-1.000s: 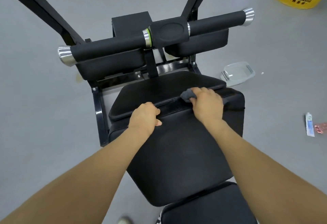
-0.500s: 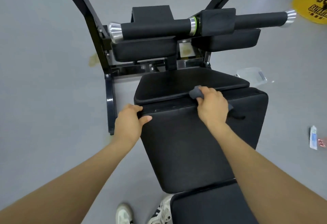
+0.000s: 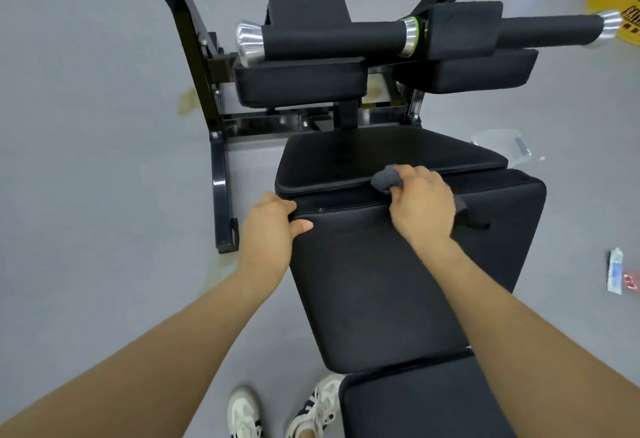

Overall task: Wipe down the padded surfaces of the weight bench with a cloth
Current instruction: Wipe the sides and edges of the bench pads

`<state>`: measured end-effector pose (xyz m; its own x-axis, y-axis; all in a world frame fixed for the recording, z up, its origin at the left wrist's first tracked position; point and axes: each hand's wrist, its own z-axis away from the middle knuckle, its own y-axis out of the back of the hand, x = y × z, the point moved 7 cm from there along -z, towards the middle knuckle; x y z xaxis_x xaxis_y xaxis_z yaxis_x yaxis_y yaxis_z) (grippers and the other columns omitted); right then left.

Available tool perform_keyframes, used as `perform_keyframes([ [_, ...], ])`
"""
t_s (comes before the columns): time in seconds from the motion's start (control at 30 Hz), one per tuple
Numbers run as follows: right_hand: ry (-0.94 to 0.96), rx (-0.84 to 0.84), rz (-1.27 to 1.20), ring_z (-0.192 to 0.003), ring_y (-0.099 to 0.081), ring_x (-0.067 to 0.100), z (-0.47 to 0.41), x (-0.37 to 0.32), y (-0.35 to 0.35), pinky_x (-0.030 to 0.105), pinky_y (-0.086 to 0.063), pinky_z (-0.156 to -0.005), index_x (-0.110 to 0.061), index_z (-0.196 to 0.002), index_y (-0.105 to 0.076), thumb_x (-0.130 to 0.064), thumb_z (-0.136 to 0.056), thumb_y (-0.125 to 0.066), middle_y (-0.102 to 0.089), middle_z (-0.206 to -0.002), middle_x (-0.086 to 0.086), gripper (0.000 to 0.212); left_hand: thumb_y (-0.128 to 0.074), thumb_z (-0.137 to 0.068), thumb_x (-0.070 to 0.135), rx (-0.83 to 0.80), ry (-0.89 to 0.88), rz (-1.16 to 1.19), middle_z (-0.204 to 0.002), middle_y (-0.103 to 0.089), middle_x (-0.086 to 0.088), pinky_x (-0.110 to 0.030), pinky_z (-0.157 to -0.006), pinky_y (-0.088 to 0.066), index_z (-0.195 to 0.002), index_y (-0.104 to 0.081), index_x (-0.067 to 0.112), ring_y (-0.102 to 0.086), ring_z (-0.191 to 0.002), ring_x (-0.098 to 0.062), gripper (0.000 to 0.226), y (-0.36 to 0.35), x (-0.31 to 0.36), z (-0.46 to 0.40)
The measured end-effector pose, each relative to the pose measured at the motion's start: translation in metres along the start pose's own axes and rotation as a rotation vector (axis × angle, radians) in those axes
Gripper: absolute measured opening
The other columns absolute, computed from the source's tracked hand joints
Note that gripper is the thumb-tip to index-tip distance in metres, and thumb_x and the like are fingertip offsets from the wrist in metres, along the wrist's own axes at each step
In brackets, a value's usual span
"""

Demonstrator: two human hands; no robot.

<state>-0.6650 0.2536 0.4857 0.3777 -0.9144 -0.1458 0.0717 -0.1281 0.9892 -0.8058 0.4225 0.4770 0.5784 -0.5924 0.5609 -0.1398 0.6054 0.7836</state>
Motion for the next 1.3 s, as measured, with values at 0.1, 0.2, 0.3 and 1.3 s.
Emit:
perform_keyframes([
  [0.1,0.090,-0.003,-0.034,-0.102,-0.052,0.032,0.012,-0.050,-0.008,0.038,-0.037,-0.086,-0.014,-0.118,-0.058,-0.019,-0.086,-0.050,-0.061,-0.108,0.011,0.033,-0.061,-0.089,0.026,-0.003,-0.017,-0.024,-0.110,-0.056,-0.009,-0.019,-0.076,-0.030,-0.114,-0.063,0.004,-0.054,-0.098,-0.024,0.033,0.001,0.003,0.001],
  [0.2,0.245,-0.111,-0.150,-0.108,-0.050,0.024,0.024,-0.093,-0.018,0.032,-0.035,-0.089,-0.022,-0.128,-0.051,-0.023,-0.090,-0.047,-0.058,-0.118,0.003,0.039,-0.062,-0.088,0.024,0.012,-0.036,-0.017,-0.100,-0.052,-0.004,-0.015,-0.069,-0.027,-0.112,-0.064,0.006,-0.051,-0.088,-0.018,0.030,0.002,0.005,0.002],
  [0.3,0.350,-0.157,-0.183,-0.112,-0.049,0.022,0.022,-0.089,-0.013,0.033,-0.036,-0.090,-0.026,-0.135,-0.046,-0.020,-0.092,-0.048,-0.056,-0.123,0.000,0.043,-0.061,-0.089,0.024,0.000,-0.052,-0.014,-0.103,-0.053,-0.004,-0.013,-0.072,-0.026,-0.116,-0.063,0.008,-0.050,-0.091,-0.016,0.032,0.003,0.009,0.002],
  [1.3,0.327,-0.159,-0.292,-0.118,-0.045,0.024,0.060,-0.138,-0.019,0.032,-0.036,-0.099,-0.019,-0.127,-0.056,-0.002,-0.084,-0.050,-0.055,-0.129,0.001,0.047,-0.066,-0.082,0.008,0.110,0.186,0.462,-0.086,-0.060,-0.004,-0.014,-0.060,-0.043,-0.088,-0.067,0.003,-0.057,-0.076,-0.017,0.008,-0.014,-0.049,0.017],
])
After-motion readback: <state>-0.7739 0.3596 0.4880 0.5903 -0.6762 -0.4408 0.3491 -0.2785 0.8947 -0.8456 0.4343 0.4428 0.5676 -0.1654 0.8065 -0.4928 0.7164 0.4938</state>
